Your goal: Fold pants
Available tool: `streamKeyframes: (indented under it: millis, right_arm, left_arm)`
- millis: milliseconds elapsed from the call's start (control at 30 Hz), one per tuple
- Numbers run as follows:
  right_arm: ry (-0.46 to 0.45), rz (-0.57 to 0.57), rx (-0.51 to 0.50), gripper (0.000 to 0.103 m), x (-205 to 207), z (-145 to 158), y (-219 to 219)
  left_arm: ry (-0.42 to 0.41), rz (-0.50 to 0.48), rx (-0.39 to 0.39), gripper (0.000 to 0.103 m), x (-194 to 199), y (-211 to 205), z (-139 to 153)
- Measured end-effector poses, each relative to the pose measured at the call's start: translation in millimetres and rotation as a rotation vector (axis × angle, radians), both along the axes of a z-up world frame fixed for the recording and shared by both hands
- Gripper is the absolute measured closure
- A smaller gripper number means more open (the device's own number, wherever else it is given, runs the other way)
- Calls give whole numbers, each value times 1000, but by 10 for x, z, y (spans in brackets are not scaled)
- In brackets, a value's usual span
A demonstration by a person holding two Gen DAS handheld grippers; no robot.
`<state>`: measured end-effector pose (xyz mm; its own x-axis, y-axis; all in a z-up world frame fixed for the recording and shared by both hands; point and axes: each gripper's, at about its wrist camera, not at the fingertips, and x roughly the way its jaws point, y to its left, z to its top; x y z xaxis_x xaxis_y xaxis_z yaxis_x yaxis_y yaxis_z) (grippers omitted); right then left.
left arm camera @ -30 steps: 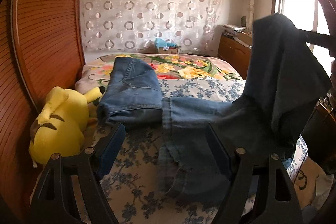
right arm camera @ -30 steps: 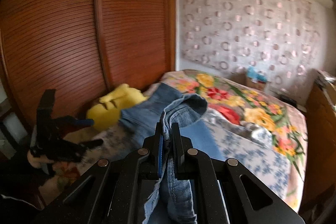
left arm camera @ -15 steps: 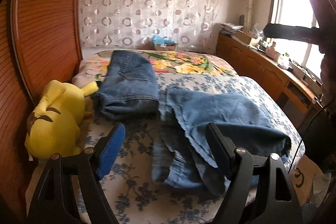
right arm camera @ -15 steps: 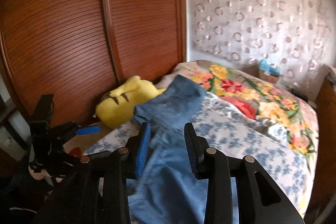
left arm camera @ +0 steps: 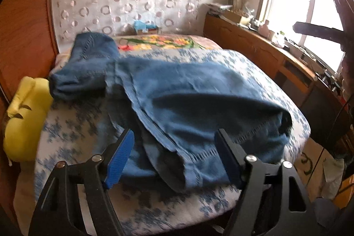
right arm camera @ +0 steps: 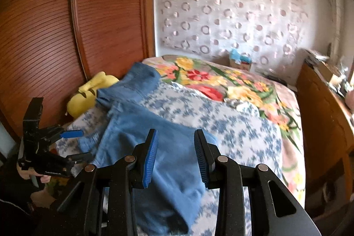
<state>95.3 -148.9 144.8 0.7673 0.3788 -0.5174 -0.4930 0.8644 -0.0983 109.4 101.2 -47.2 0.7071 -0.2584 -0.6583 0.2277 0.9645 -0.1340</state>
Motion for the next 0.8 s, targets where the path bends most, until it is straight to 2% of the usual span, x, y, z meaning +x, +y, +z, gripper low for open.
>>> streamKeyframes:
  millis: [100,167,233,333,367,400,533,667,800]
  right_arm:
    - [11,-17,-1,68,-213,-121,84]
    - [26,-25,1,68,-319,-226,98]
    - [49,-36,1,64,-380,-333,74]
    - [103,-52,10,59,-421,-549,-5]
    - [119,-56,8,59,-421,-606,-49]
    - [133,-64,1,59,-422,-697,-51]
    - [175,-82,-5,60,-406,-831,-137]
    - [203,-83,21,59,-388,-863,-190]
    - [200,-65,43,59,-446,-856,-160]
  left_arm:
    - [29,-31,-6,40,-63,-91,-115]
    - [54,-41,-2,41,-98,-139,-204]
    - [68,-49,10,44,-112,-195,-272]
    - [82,-48,49,63,-103,-264,-352]
    - [83,-48,64,84,-99,-281,-361]
    - [79,-41,74,93,-96,-286,-347]
    - [7,-36,59,96,-177,-181,-111]
    - [-57,16,51,97,-245,83,202]
    - [-55,56,60,97,-288,361,292]
